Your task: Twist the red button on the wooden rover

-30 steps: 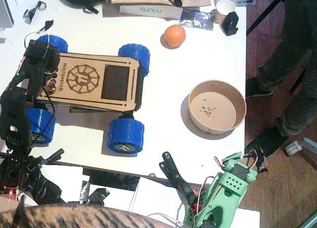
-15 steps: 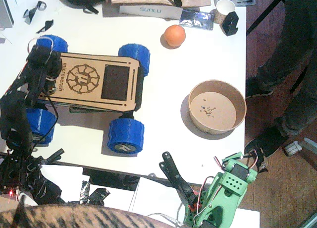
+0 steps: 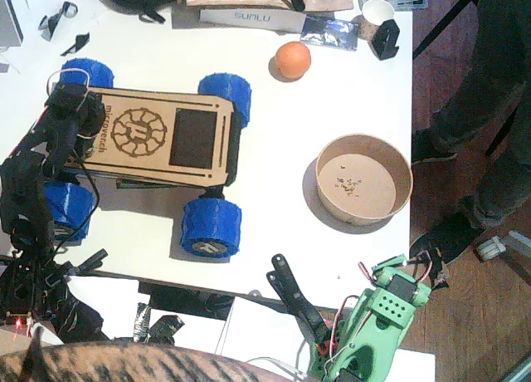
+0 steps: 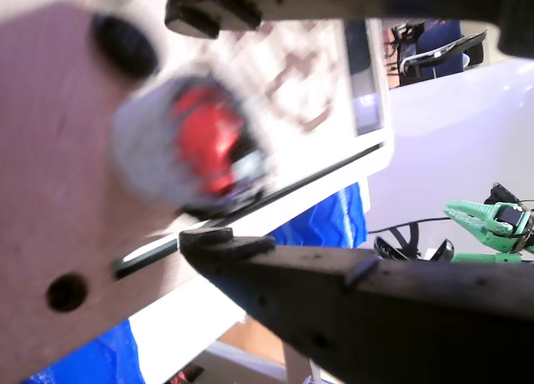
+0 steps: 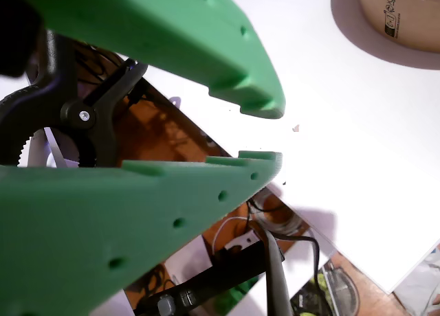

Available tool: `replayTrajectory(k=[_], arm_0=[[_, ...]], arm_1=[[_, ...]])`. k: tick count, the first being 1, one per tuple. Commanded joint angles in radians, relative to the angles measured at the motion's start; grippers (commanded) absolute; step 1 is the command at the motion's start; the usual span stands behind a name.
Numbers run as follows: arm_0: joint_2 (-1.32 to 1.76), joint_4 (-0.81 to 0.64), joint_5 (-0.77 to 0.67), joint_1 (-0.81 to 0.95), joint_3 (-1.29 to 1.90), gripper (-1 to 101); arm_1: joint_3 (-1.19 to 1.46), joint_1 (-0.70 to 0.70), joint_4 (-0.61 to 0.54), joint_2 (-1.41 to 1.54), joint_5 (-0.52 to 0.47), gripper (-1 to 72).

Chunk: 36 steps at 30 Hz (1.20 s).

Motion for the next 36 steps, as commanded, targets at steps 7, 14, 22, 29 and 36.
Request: replayTrajectory(k=[7,14,22,29,36], arm_0=[[-0.015,-0.009,0.008,-0.006,-0.048,27],[-0.009,-0.012,0.003,-0.006,-0.048,9],[0.003,-0.011,0.0,-0.006,-0.048,0],[0.086,0.026,0.006,-0.008,-0.037,0],[0.071,0.043,0.031,-0.003,-0.046,0]], arm_1=[[-0.005,0.002,0.006,0.002,-0.009,2.5],[-0.005,0.002,0.006,0.002,-0.009,2.5],[-0.005,0.002,0.006,0.002,-0.009,2.5],[-0.005,0.002,0.006,0.002,-0.009,2.5],[-0.005,0.002,0.006,0.002,-0.009,2.5]])
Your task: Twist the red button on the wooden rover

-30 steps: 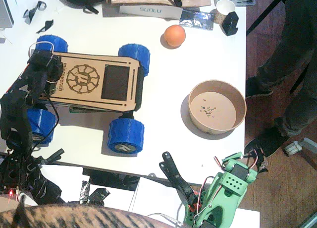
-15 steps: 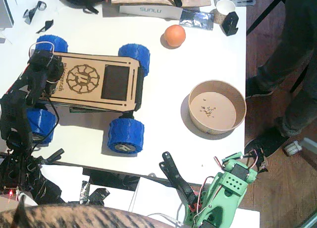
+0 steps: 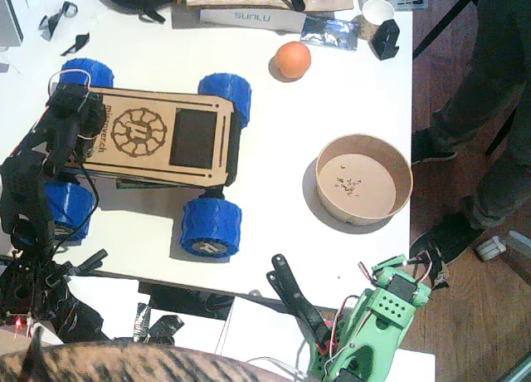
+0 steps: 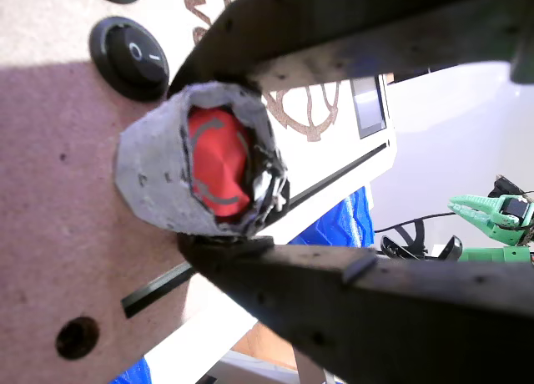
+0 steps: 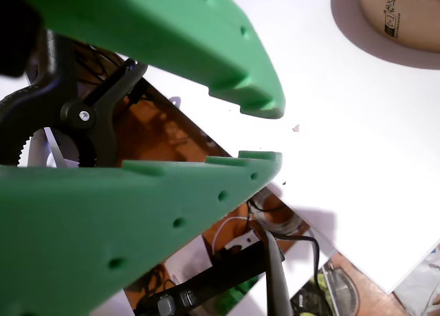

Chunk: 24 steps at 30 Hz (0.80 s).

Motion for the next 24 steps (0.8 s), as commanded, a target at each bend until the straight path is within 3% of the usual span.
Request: replayTrajectory(k=[1,13,24], arm_0=[[0.074,0.028,0.057,-0.008,-0.044,0],[0.1,-0.014,0.365,0.02,-0.046,0],[0.112,-0.077,0.548,0.032,-0.043,0]], arm_1=[[-0.005,0.002,0.006,0.002,-0.009,2.5],[-0.005,0.002,0.006,0.002,-0.009,2.5],[-0.005,0.002,0.006,0.002,-0.009,2.5]])
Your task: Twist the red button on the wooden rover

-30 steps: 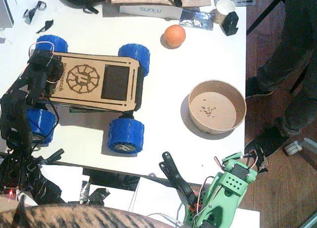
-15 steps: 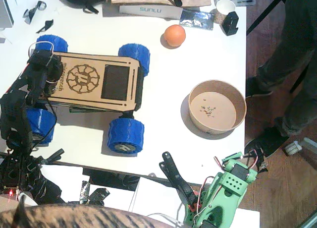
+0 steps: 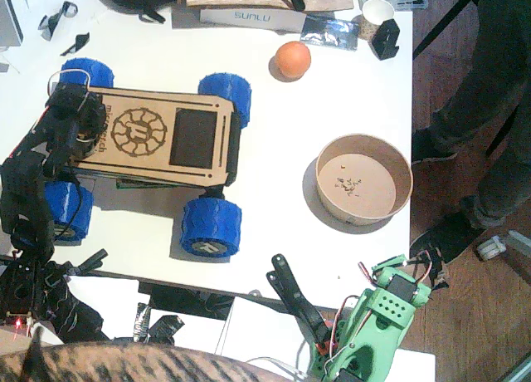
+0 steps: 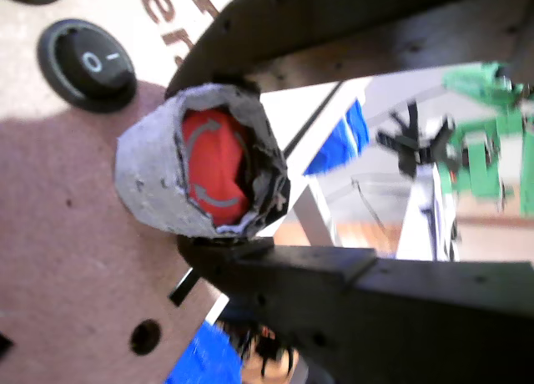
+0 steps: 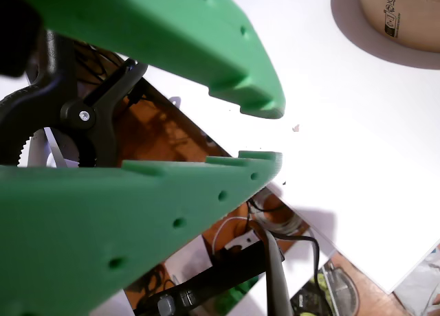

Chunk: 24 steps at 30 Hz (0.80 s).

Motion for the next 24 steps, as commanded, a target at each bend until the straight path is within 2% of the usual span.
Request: replayTrajectory(k=[1,10,24], arm_0=[[0.104,-0.046,0.077,0.037,-0.048,0],[0.114,-0.071,0.242,0.104,-0.048,0],[0.084,-0.097,0.4,0.179,-0.048,0]], arm_1=[[-0.005,0.002,0.006,0.002,-0.009,2.5],[-0.005,0.002,0.006,0.002,-0.009,2.5],[-0.005,0.002,0.006,0.002,-0.009,2.5]])
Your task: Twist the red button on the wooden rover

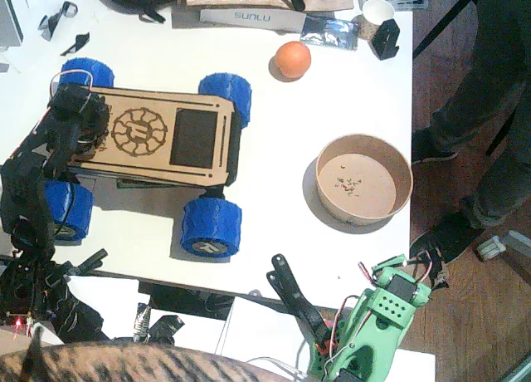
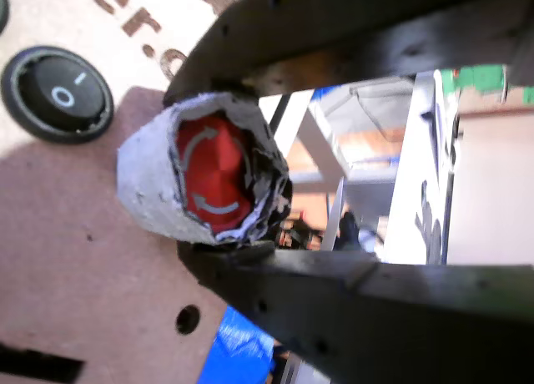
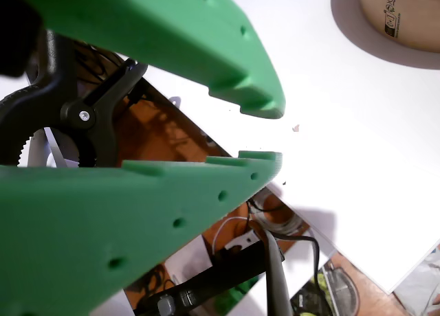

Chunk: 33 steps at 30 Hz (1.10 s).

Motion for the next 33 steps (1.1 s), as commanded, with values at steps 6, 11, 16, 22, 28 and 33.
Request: replayTrajectory(k=[6,11,16,22,28,33], arm_0=[[0.078,-0.009,0.109,0.123,-0.048,0],[0.078,0.023,0.181,0.16,-0.048,0],[0.078,0.035,0.255,0.175,-0.048,0],[0.086,0.067,0.37,0.196,-0.049,0],[0.087,0.075,0.448,0.216,-0.049,0],[0.1,0.114,0.499,0.232,-0.049,0]], arm_1=[[-0.005,0.002,0.006,0.002,-0.009,2.5],[-0.005,0.002,0.006,0.002,-0.009,2.5],[-0.005,0.002,0.006,0.002,-0.009,2.5],[-0.005,0.002,0.006,0.002,-0.009,2.5],[-0.005,0.002,0.006,0.002,-0.009,2.5],[-0.005,0.002,0.006,0.002,-0.009,2.5]])
